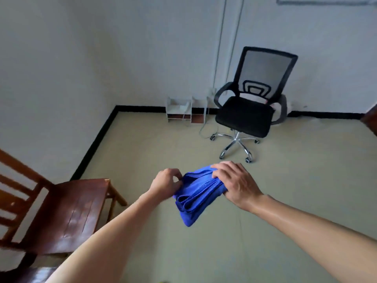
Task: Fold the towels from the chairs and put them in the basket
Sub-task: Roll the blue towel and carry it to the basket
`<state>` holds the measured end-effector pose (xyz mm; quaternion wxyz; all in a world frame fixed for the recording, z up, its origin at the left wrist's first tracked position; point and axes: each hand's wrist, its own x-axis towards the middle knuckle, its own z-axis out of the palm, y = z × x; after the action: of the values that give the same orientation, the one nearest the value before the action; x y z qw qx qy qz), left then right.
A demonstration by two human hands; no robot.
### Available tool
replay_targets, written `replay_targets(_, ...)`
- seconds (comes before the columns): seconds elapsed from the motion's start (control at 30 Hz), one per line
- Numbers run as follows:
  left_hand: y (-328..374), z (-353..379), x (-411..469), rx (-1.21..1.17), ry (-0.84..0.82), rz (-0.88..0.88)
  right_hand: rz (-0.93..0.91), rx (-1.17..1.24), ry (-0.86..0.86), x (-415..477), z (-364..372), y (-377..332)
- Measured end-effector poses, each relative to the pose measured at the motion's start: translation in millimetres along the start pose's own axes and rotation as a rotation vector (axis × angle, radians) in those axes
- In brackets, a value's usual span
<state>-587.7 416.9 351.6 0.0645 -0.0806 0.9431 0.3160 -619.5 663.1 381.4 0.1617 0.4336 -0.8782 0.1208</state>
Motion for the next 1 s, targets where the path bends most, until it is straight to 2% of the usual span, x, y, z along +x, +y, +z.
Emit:
replay_targets(0.07, 51, -3, 21, -0.053, 0.068, 0.071, 0.078, -0.045, 0.000, -12, -13, 30)
replay_targets(0.17, 126, -2, 53, -0.013, 0.053, 0.250, 0.238, -0.082, -0.028, -30, -29, 76)
replay_targets(0.27, 173, 15, 84, 0.105, -0.055, 0.504, 0.379, -0.095, -0.032, -42, -37, 117)
replay_targets(0.37, 202, 35, 118, 0.187, -0.169, 0.671, 0.489, -0.085, 0.004, -46, -43, 162)
replay_targets(0.5, 241, 61, 158, 0.324, -0.328, 0.736, 0.681, -0.064, 0.037, -48, -54, 223)
replay_targets(0.63, 288, 96, 196, 0.532, -0.161, 0.905, 0.864, -0.093, 0.099, -58, -65, 260)
replay_targets(0.7, 317, 113, 219, 0.546, -0.125, 1.027, 0.946, -0.133, 0.090, -73, -76, 274)
replay_targets(0.87, 390, 164, 254, 0.572, -0.110, 1.504, 1.110, -0.231, -0.208, -131, -110, 305)
replay_targets(0.93, 426, 186, 260, 0.573, -0.130, 1.598, 1.174, -0.258, -0.334, -154, -125, 323)
replay_targets(1.0, 462, 210, 265, 0.609, -0.175, 1.618, 1.215, -0.307, -0.365, -181, -143, 346)
